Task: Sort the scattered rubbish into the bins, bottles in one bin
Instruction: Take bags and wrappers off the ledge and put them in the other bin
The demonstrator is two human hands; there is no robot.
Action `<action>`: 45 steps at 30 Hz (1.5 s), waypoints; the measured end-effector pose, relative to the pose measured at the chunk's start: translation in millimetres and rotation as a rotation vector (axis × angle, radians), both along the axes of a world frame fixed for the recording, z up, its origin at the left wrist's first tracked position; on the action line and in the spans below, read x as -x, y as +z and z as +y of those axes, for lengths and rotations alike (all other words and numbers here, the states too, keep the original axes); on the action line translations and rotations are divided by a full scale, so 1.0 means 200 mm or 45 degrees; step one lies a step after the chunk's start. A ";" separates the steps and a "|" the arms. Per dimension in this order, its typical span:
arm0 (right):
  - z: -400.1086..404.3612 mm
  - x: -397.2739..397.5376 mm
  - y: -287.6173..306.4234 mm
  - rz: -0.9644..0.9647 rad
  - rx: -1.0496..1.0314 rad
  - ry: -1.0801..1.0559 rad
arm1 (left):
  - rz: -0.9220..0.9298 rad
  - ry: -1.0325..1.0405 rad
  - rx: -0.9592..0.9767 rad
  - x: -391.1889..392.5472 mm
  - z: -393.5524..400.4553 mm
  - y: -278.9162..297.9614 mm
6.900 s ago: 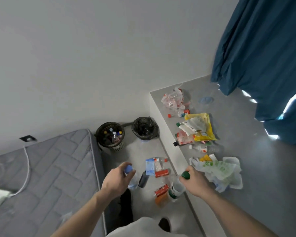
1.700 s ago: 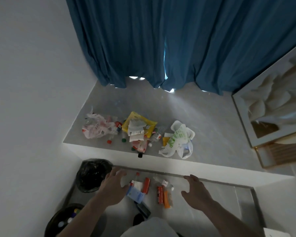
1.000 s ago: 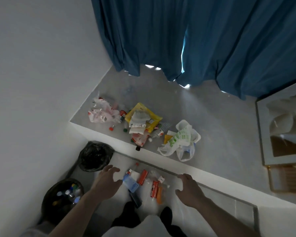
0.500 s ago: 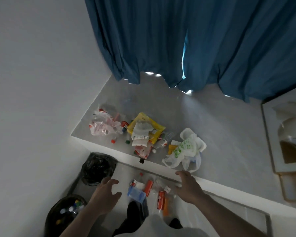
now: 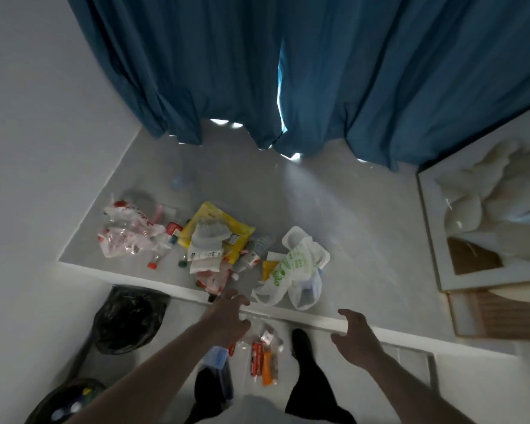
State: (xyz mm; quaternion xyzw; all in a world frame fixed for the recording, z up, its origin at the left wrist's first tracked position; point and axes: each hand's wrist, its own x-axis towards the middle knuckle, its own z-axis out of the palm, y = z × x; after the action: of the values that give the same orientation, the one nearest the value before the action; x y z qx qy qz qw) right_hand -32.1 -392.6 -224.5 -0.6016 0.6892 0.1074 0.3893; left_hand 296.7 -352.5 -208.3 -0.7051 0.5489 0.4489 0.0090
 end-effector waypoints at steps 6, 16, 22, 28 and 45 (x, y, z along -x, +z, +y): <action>-0.54 0.14 -0.18 -0.063 -0.062 0.051 | 0.050 0.211 -0.110 0.38 -0.36 -0.18; -1.13 -0.06 -0.71 -0.154 -0.047 0.132 | -0.093 0.423 -0.210 0.56 -0.63 -0.57; -1.25 -0.08 -1.04 -0.070 0.053 0.159 | -0.145 0.211 -0.261 0.63 -0.76 -0.77; -1.36 -0.05 -1.30 -0.081 0.014 0.099 | -0.177 0.130 -0.331 0.75 -0.86 -1.04; -1.36 0.35 -1.22 -0.474 -0.388 -0.403 | 0.125 -0.071 -0.415 1.09 -1.13 -1.11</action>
State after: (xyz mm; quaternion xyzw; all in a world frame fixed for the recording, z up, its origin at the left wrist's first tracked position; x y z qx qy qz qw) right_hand -103.1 -664.5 -469.3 -0.4305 0.6672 0.0353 0.6068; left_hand 78.8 -578.2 -429.7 -0.6560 0.4880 0.5654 0.1087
